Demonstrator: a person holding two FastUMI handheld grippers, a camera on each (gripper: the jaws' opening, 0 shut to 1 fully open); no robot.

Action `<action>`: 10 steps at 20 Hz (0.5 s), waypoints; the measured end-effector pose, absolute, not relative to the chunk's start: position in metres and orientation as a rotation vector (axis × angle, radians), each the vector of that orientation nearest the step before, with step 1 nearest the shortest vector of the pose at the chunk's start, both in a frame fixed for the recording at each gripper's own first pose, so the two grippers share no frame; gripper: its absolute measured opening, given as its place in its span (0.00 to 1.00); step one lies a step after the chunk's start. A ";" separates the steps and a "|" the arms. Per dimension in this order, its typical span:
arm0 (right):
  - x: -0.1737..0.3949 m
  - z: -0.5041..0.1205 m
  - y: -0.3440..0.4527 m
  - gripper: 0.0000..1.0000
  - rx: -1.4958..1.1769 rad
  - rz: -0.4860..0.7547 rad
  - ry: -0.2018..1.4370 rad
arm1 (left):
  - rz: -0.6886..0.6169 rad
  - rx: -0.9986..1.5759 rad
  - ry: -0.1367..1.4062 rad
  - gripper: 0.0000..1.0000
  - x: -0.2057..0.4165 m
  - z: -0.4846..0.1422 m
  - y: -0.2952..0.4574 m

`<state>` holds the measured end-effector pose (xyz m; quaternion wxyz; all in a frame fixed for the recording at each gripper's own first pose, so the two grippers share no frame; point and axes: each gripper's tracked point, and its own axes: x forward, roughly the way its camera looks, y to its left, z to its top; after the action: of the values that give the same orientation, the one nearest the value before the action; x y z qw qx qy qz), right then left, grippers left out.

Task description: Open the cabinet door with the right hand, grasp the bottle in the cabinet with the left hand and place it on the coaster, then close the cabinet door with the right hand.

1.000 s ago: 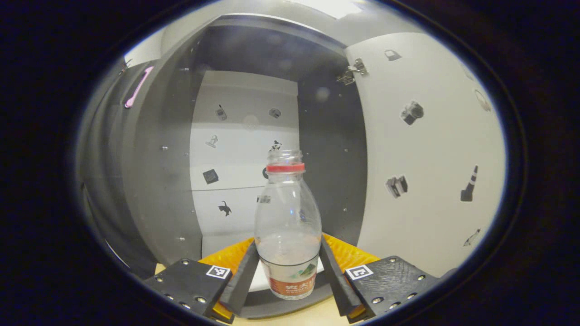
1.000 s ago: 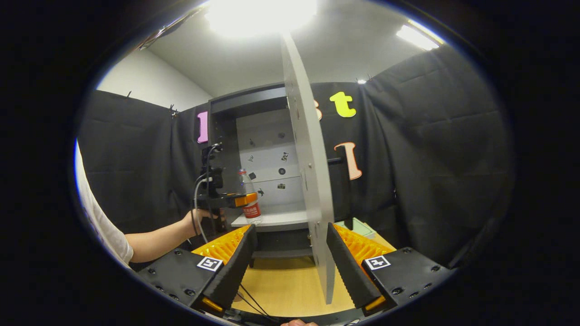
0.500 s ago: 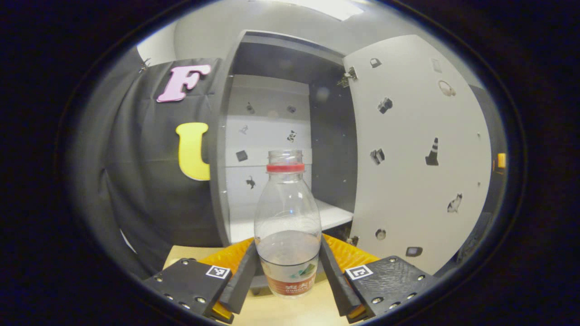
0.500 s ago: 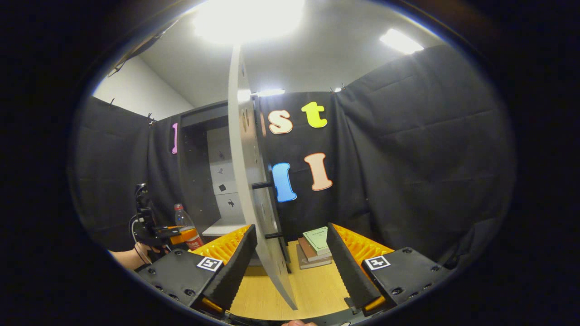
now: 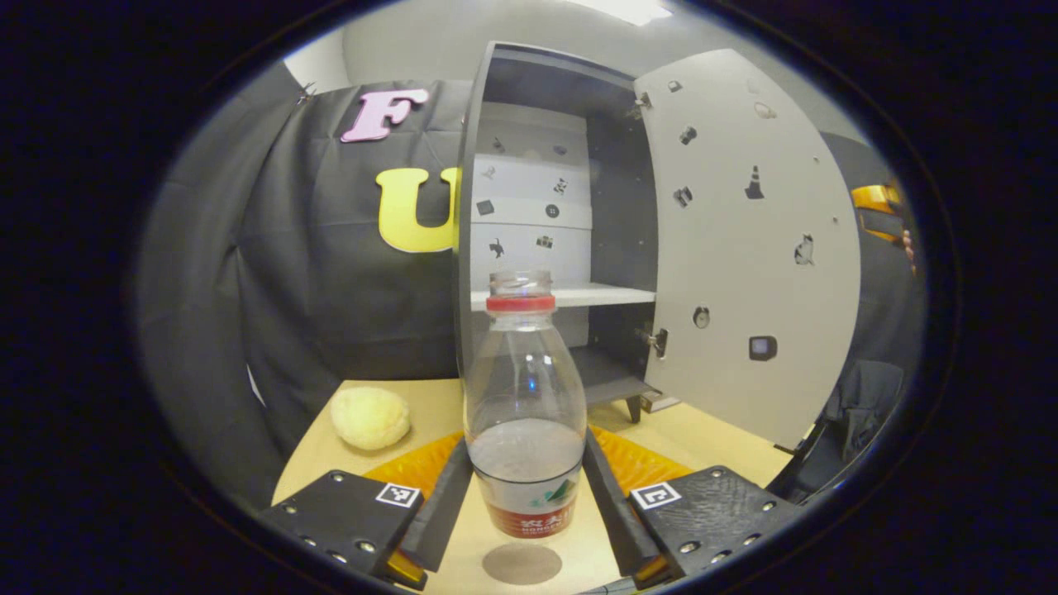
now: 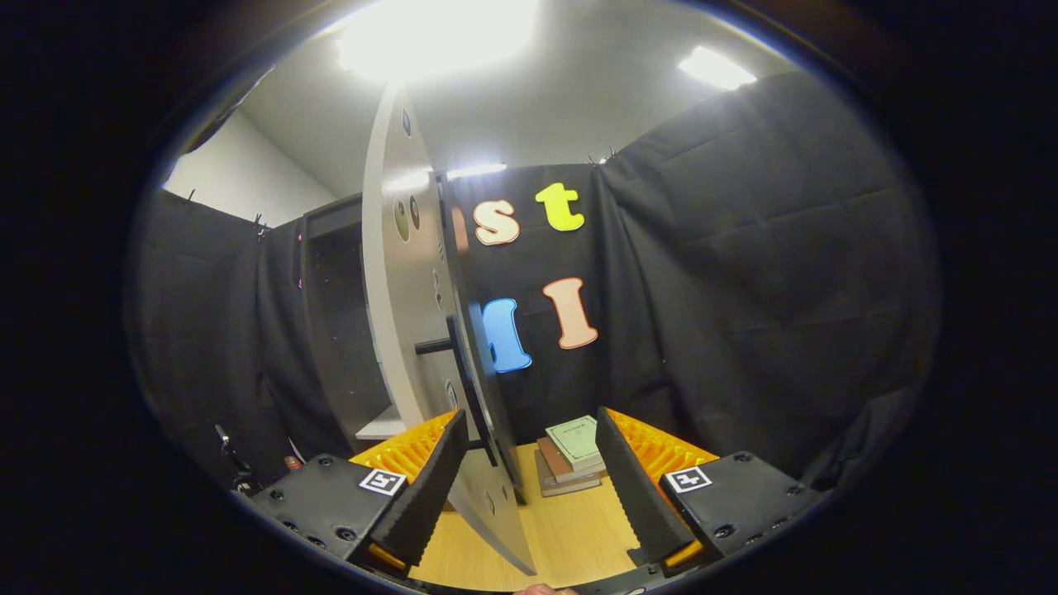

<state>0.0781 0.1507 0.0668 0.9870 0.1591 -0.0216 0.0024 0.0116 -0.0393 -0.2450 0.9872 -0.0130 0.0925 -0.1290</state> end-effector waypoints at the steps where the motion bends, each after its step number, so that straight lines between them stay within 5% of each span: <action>1: 0.079 0.064 0.154 0.98 0.333 0.014 -0.033 | -0.253 -0.022 0.203 0.75 0.005 -0.266 -0.036; 10: 0.092 0.059 0.152 0.98 0.398 -0.030 0.003 | -0.204 -0.016 0.235 0.75 0.006 -0.334 -0.037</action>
<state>0.0921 0.1515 0.0586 0.9802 0.1976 0.0014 -0.0149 0.0064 -0.0370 -0.3335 0.9879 -0.0080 0.1168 -0.1017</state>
